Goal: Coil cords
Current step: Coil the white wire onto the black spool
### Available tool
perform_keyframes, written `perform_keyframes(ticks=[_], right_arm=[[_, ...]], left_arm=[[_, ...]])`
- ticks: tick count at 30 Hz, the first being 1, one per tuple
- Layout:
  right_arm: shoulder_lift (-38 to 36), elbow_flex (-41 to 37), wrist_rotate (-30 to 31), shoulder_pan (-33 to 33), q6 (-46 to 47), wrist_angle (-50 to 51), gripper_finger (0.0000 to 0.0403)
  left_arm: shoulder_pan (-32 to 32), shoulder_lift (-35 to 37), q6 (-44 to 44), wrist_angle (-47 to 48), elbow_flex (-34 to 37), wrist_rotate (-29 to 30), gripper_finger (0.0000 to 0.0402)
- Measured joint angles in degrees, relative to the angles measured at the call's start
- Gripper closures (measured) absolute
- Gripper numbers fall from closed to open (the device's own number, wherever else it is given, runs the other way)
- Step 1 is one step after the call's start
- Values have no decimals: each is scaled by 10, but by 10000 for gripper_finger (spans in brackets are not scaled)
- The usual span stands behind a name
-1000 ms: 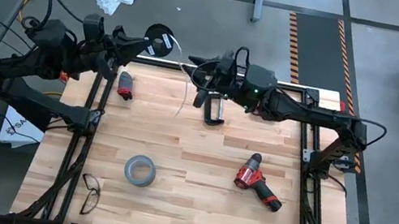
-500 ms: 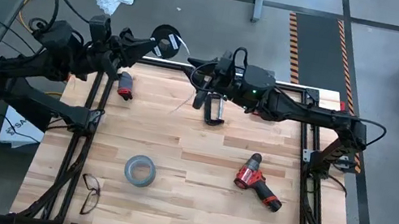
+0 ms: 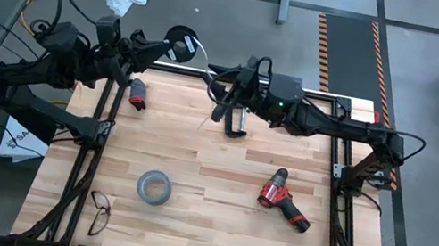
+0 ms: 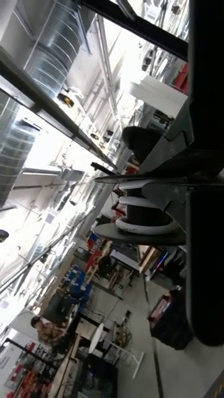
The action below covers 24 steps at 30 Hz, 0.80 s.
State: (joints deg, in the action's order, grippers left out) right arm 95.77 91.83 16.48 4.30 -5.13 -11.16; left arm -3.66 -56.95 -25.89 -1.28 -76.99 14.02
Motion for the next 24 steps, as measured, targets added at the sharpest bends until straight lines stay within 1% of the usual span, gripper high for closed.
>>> perform_keyframes(ticks=[7, 10, 16, 24], right_arm=[[0, 0, 11, 2, 1, 1, 260], [0, 0, 16, 4, -13, 2, 260], [0, 0, 10, 6, -1, 2, 260], [9, 0, 7, 10, -13, 3, 260]], left_arm=[[0, -3, -9, 1, 0, -4, 397], [0, -4, -9, 1, 0, -4, 397], [0, -4, -10, 1, 0, -9, 397], [0, -7, -24, -4, 0, -12, 397]])
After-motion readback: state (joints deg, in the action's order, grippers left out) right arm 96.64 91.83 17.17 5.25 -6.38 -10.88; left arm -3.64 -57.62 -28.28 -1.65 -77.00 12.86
